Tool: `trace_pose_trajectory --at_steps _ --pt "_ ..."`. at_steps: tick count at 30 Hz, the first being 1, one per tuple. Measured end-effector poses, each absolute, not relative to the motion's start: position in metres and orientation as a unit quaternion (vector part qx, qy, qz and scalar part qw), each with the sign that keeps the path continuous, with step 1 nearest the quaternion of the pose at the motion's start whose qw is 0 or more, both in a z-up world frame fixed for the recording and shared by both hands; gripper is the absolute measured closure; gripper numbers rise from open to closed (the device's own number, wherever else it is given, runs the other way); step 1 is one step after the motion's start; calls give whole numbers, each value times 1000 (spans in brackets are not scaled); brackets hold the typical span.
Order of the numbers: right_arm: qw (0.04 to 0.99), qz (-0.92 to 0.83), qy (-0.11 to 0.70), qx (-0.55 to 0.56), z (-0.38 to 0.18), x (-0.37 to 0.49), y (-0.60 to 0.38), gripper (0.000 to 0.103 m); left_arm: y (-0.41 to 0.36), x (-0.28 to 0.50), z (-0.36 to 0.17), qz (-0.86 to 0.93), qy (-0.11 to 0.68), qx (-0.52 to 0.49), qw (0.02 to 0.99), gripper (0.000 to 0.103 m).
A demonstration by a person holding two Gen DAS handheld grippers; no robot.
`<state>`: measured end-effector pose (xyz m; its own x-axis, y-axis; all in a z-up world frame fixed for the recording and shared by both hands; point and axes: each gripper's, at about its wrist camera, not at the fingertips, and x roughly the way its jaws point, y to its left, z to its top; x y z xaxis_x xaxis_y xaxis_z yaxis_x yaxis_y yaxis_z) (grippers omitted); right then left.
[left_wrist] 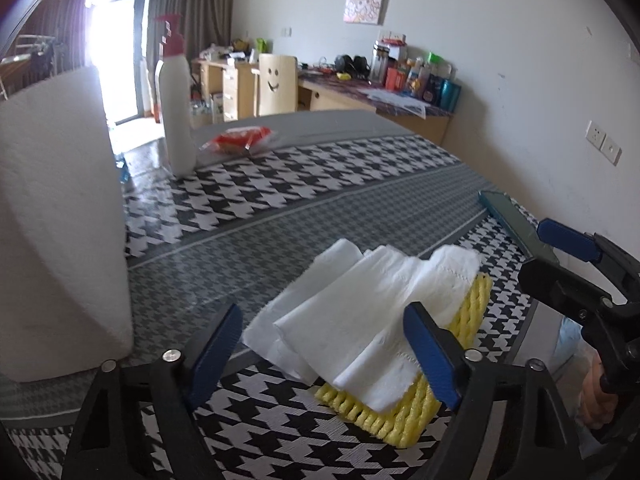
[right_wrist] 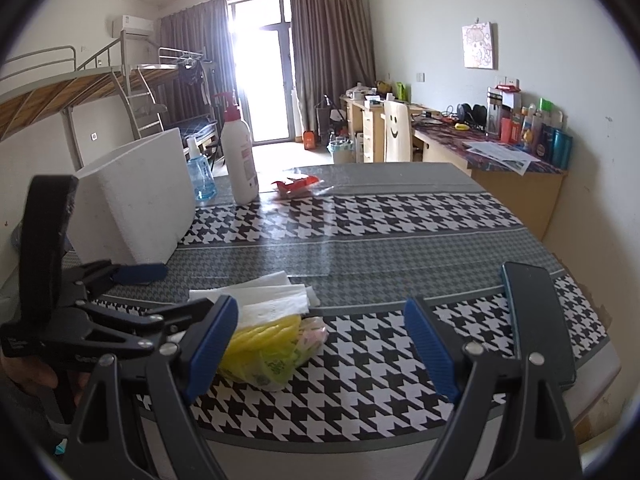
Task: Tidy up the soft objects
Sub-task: 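Close the left gripper on the white tissue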
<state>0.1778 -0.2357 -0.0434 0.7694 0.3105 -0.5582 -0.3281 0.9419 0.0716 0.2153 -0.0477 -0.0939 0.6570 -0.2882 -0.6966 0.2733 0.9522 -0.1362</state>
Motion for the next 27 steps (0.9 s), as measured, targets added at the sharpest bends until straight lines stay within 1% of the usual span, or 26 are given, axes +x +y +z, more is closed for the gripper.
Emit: trace_pose_trajectory --at_steps 1,7,9,12,14,15,17,18,20,21,23,27 --pt "940 169 295 -13 -44 178 -236 15 -49 216 -95 -158 387 -10 908 21" --pt "939 172 297 -13 -47 180 -237 15 -54 223 -104 -167 406 -8 898 30" --pt "939 173 298 -12 -49 181 -239 15 -57 225 -108 -168 414 -3 895 31" --pt "939 172 298 -11 -51 181 -241 15 -59 226 -111 -173 422 -1 890 41" --pt "938 171 300 -9 -52 181 -243 15 -60 226 -111 -171 421 1 891 54" --pt "938 171 300 -8 -52 181 -243 15 -61 225 -111 -173 421 4 890 57" --pt "938 170 302 -7 -54 181 -245 15 -64 224 -111 -178 421 10 890 67" --pt "938 170 302 -6 -54 181 -245 15 -66 223 -112 -179 420 15 890 68" --pt "938 169 303 -5 -55 181 -246 15 -68 222 -112 -177 419 22 890 76" --pt "938 168 304 -5 -56 181 -247 15 -68 222 -112 -175 419 22 891 78" --pt "938 167 305 -2 -56 181 -248 15 -67 222 -110 -176 418 19 891 87" --pt "938 167 305 -1 -56 179 -248 15 -65 218 -106 -185 412 15 892 91"
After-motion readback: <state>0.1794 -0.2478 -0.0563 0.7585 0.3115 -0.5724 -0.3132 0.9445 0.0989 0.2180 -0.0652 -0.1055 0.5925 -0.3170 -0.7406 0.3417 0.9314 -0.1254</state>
